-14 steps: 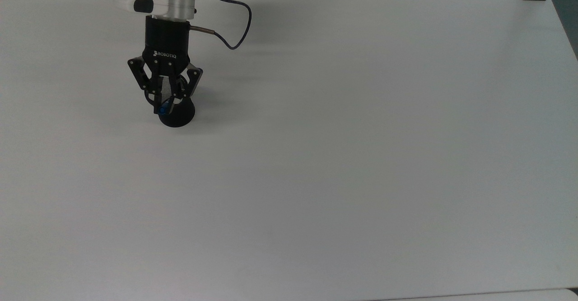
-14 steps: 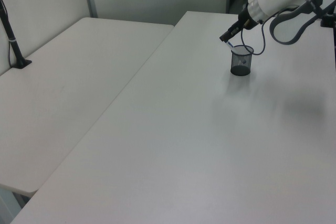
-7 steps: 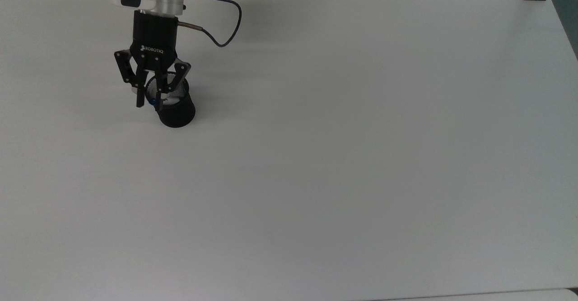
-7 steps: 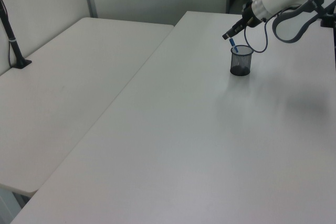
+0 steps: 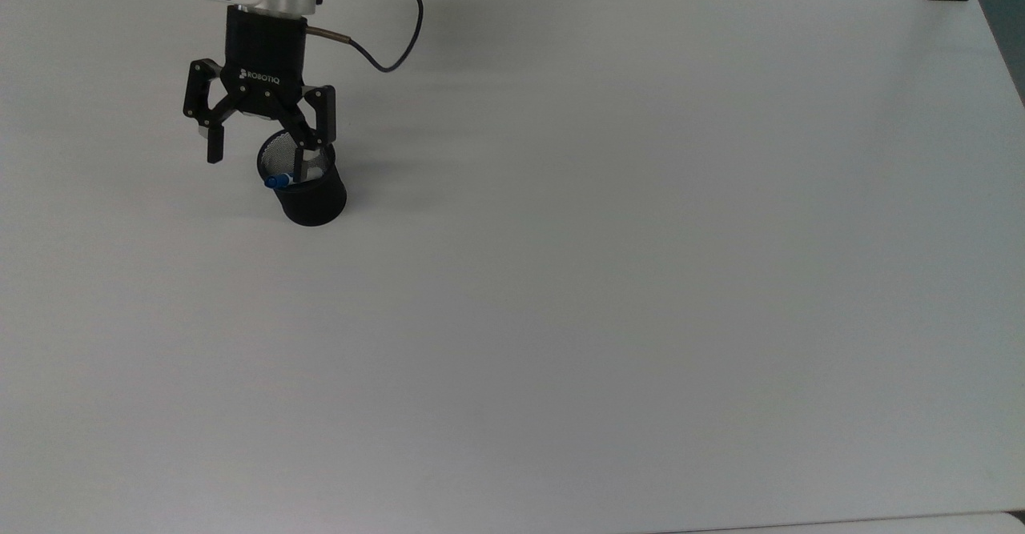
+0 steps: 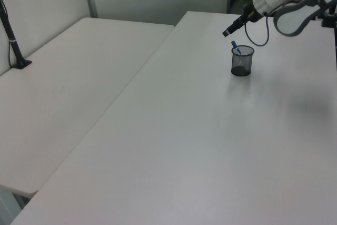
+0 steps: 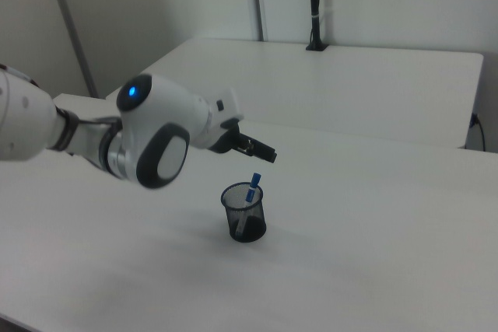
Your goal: Insert the marker
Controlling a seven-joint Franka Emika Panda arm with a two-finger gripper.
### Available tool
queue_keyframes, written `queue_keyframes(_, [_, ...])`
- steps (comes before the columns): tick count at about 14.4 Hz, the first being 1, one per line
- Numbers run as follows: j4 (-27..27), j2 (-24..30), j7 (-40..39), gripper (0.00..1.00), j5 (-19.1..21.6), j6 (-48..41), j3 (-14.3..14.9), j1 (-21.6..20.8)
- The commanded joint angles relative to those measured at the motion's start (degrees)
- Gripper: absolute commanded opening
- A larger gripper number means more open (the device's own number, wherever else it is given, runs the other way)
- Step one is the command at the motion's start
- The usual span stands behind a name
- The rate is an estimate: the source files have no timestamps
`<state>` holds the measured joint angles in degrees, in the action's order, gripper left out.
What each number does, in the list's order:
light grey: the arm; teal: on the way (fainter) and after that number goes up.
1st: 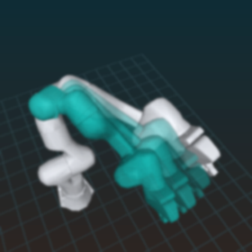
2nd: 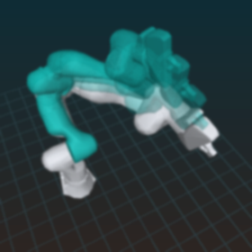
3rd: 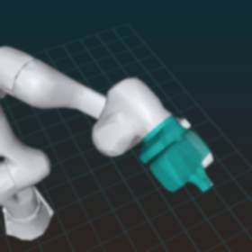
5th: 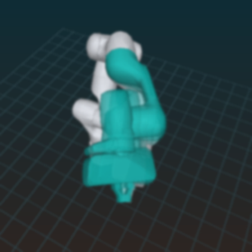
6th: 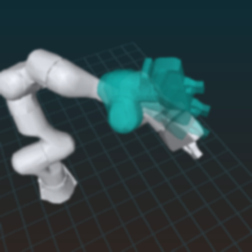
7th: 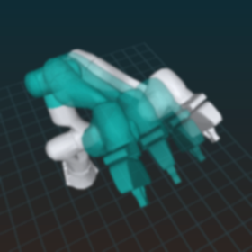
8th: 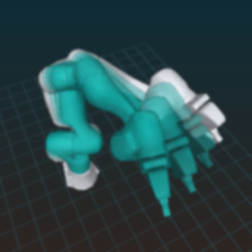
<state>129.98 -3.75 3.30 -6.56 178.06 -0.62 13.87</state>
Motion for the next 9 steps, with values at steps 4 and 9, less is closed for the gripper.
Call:
queue_keyframes(4, [-20.08, 4.98, 0.48, 1.00, 1.20, -47.39, -0.08, -2.79])
queue_keyframes(9, [-31.96, 4.98, 0.48, 1.00, 5.50, -73.87, 0.18, -6.13])
